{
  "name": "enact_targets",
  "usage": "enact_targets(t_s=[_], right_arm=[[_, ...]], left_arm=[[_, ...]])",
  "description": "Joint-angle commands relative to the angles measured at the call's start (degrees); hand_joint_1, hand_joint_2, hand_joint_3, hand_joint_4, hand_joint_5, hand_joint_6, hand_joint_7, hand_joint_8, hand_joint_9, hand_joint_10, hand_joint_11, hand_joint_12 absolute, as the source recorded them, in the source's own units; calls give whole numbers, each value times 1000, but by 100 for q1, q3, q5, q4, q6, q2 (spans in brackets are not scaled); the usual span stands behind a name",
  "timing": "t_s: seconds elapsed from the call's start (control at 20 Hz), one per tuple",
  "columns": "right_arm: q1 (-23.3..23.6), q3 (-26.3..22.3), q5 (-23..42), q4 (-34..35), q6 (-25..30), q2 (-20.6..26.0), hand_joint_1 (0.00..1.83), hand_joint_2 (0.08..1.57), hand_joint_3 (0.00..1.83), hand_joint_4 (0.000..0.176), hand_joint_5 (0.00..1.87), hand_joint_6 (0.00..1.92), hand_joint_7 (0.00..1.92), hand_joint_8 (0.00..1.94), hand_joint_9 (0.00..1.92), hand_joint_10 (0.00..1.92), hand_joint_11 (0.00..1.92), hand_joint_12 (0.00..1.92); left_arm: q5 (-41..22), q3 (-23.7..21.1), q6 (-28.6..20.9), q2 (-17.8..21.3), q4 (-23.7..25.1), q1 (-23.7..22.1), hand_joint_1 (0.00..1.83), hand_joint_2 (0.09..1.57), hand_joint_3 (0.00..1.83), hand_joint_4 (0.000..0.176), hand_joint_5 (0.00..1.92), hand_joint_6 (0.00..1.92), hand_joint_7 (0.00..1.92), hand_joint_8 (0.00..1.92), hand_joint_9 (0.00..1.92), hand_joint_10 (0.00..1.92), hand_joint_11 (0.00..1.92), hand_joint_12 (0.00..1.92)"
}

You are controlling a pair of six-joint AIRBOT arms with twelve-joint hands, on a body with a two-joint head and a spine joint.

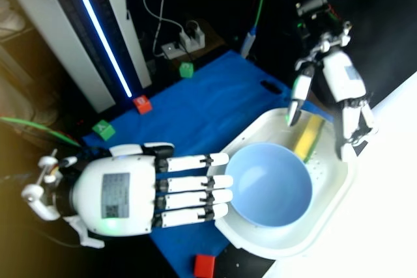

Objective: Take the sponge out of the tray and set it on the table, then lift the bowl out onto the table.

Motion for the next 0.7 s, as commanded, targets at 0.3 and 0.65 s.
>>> enact_targets(t_s=[0.3,0.65], right_arm=[[53,28,511,387,160,-22,893,1184,7,90,278,1,242,3,226,1,154,336],[52,23,512,389,327,-20,795,1212,3,103,293,2,254,0,217,0,164,266]], left_arm=[[-761,-36,-45,23,-67,-201,1165,1254,0,0,714,1218,746,1551,440,1320,0,1680],[-1706,-857,38,823,-14,-426,1180,1213,1,0,793,1129,799,1442,402,1418,0,1881]])
